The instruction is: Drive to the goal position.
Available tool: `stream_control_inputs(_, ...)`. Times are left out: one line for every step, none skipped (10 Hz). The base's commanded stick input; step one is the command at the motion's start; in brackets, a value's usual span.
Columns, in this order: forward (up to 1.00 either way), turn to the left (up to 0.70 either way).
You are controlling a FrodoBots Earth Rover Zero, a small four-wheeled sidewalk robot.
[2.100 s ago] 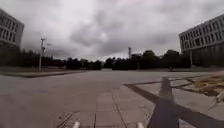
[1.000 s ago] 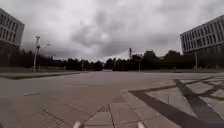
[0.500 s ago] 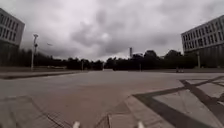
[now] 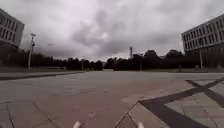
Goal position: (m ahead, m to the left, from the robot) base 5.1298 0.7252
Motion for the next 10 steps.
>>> stream_control_inputs(1.00, 0.00)
stream_control_inputs(1.00, 0.00)
stream_control_inputs(1.00, 0.00)
stream_control_inputs(1.00, 0.00)
stream_control_inputs(1.00, 0.00)
stream_control_inputs(1.00, 0.00)
stream_control_inputs(1.00, 0.00)
stream_control_inputs(1.00, 0.00)
stream_control_inputs(1.00, 0.00)
stream_control_inputs(1.00, 0.00)
